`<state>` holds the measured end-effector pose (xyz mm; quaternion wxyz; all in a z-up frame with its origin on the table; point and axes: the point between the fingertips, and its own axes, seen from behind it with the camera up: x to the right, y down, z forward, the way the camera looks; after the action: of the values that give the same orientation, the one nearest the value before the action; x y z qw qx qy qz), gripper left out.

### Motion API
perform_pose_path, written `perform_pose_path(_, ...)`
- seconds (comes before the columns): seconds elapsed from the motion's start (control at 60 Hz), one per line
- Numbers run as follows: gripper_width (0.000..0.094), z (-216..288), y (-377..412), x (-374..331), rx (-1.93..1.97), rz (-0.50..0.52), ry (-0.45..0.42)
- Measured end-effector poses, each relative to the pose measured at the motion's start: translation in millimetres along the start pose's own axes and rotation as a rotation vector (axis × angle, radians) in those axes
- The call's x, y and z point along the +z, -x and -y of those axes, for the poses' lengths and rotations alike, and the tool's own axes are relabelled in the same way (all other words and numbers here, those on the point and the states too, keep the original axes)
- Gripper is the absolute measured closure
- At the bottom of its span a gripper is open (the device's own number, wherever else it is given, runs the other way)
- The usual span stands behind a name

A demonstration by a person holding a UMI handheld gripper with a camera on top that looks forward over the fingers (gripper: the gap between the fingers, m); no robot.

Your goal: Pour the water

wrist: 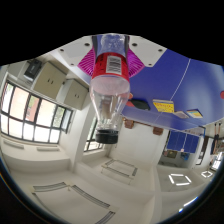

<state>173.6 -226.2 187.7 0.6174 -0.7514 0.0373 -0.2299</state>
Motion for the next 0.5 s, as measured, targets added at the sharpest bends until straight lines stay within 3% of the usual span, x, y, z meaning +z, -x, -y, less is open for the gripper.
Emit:
perform_pose_path(0.217, 0.0577, 182, 37, -35, -0.338, -0.223, -0.173)
perform_pose_path(0.35, 0.0576, 306, 133, -69, -0.634, -0.311, -0.303)
perform_pose_path(0.433, 0.0576, 354, 221, -89, -0.859, -0.347, -0.403)
perform_pose_path(0.5, 0.0576, 382, 301, -99, -1.020, -0.317, -0.473)
